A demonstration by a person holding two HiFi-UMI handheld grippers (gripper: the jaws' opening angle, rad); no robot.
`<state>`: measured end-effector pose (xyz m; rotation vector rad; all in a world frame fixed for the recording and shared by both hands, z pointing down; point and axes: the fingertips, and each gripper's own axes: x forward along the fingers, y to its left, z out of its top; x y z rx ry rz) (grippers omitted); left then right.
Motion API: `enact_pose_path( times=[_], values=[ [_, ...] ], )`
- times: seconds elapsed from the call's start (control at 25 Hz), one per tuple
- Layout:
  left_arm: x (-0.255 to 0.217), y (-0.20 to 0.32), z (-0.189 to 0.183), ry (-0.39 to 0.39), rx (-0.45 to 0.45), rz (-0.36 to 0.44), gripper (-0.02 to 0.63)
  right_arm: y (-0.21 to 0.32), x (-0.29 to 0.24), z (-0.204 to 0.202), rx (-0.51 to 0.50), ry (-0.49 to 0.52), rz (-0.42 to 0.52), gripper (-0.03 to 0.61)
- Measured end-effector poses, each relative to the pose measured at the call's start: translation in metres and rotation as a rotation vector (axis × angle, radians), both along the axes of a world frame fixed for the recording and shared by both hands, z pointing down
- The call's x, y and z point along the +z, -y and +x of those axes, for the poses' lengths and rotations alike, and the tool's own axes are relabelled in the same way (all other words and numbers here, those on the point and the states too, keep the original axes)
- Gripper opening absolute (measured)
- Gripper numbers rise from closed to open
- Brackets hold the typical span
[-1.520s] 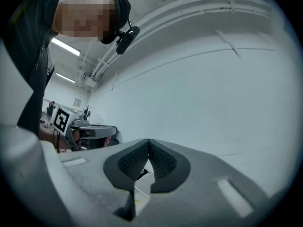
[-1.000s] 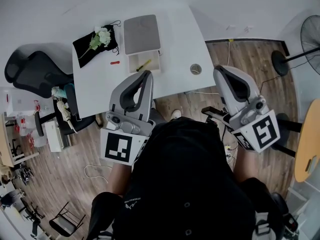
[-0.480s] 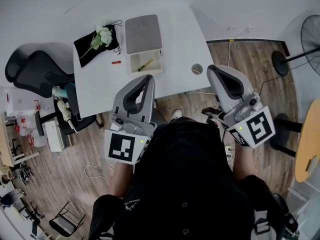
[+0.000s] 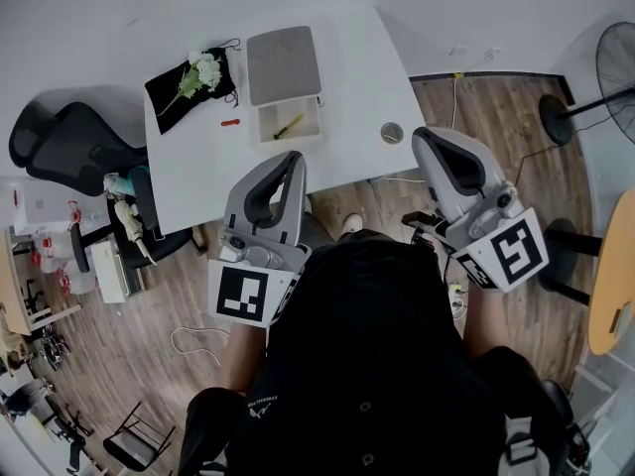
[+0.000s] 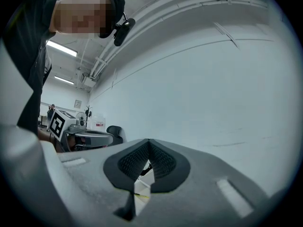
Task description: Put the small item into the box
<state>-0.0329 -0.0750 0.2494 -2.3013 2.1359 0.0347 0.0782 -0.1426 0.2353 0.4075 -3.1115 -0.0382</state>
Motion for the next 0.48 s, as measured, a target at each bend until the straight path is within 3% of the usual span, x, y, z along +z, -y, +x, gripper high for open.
enact_pose_path(
  times=[0.2, 0.48],
  values=[
    [0.0012, -0.0027, 0.0016, 0.030, 0.006, 0.012, 0.005, -0.0002, 0.0041, 0.0045, 0.007, -0.013, 0.001, 0.000],
    [0.0018, -0.0040, 0.0032, -0.006, 0.016, -0.003, 0.005, 0.0046, 0.0031, 0.0055, 0.031, -0.023, 0.025, 0.002]
  ],
)
